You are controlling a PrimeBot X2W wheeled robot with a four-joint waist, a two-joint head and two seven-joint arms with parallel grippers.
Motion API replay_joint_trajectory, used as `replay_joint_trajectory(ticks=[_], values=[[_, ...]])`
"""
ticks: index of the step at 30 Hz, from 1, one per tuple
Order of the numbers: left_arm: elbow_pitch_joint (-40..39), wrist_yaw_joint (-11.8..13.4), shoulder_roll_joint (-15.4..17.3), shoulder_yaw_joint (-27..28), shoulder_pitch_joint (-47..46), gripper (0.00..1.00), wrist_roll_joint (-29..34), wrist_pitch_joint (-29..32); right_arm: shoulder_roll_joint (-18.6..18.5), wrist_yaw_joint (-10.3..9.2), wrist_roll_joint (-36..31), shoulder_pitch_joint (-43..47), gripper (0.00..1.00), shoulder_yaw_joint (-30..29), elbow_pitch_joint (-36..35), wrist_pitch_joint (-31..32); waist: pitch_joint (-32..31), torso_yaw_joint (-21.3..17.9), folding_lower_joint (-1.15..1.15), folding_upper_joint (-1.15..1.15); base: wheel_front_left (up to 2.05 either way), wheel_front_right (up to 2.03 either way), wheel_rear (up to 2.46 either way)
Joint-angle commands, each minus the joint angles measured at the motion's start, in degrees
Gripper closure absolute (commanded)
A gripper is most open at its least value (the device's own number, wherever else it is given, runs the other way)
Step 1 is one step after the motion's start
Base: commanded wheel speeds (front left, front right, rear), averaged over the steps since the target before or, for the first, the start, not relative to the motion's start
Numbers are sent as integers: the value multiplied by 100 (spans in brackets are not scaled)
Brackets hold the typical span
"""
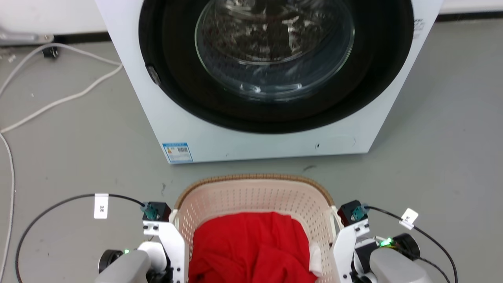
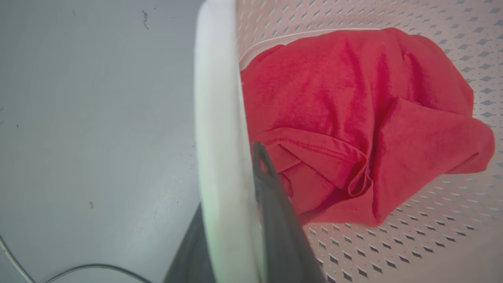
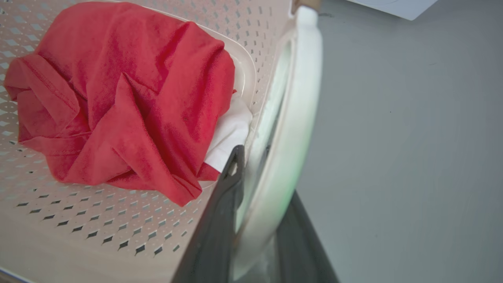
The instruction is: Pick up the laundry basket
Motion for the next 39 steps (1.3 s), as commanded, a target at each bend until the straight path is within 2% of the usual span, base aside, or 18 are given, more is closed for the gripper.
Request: replay_joint_trajectory(ticks=[1,19,39], values=[[-4,-69,-3,-77,121,100,-33,78,-57,-2,-7,96,100,45,28,21,-240,-6,1,0,0,0,0],[88,-69,59,-525,256,100,-409,611,-127,-2,166,338,100,238,50,349,-944,106,1,0,0,0,0],[179,-69,-6,-800,368,100,-695,783,-213,-3,395,472,100,435,55,482,-1104,159,1,0,0,0,0]])
